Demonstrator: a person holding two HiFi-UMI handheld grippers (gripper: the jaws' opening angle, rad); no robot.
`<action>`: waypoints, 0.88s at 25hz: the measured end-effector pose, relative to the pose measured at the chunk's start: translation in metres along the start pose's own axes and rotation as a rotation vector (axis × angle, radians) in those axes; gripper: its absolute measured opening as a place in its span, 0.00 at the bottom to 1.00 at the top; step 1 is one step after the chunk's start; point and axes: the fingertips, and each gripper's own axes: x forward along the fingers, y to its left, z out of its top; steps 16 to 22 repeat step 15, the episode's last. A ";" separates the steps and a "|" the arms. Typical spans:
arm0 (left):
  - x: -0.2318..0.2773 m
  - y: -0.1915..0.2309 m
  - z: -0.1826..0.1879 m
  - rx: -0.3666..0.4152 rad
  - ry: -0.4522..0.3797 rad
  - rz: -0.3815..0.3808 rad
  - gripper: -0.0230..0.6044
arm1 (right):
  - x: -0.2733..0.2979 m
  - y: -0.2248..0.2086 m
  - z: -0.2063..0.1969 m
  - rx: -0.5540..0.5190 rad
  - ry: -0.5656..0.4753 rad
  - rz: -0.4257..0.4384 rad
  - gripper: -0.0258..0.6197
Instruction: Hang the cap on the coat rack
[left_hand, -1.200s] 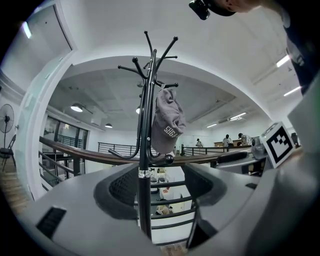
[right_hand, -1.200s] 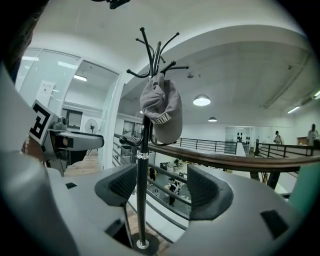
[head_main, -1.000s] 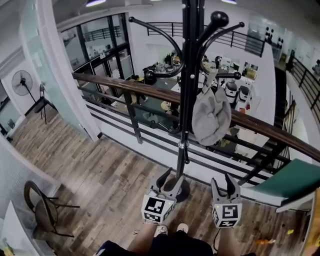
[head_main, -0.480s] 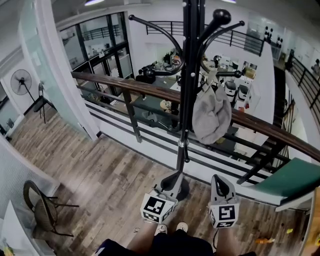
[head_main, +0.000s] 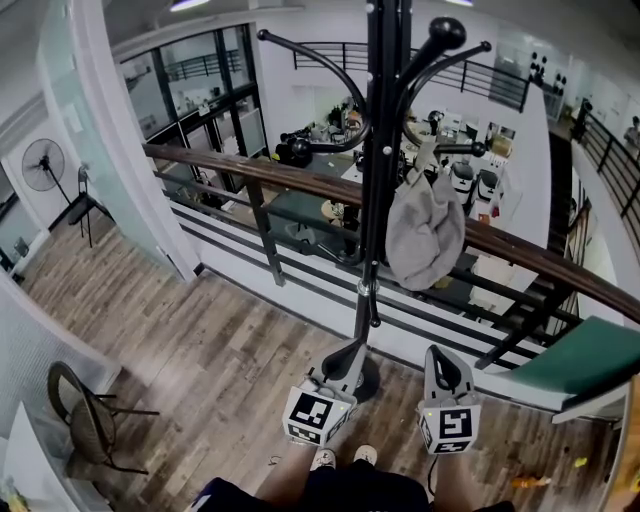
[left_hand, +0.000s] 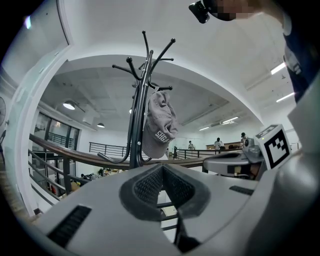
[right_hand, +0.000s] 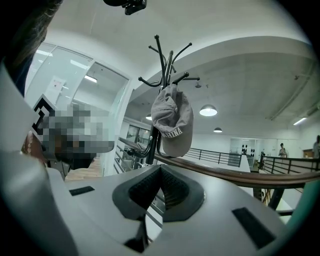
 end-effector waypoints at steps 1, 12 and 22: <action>0.000 0.001 0.000 0.001 0.000 0.001 0.04 | 0.001 0.000 0.000 -0.001 0.001 0.000 0.05; 0.005 0.008 -0.004 -0.002 -0.010 0.016 0.04 | 0.006 -0.004 -0.008 -0.010 0.023 -0.015 0.05; 0.005 0.010 -0.004 -0.002 -0.012 0.020 0.04 | 0.008 -0.005 -0.008 -0.012 0.024 -0.017 0.05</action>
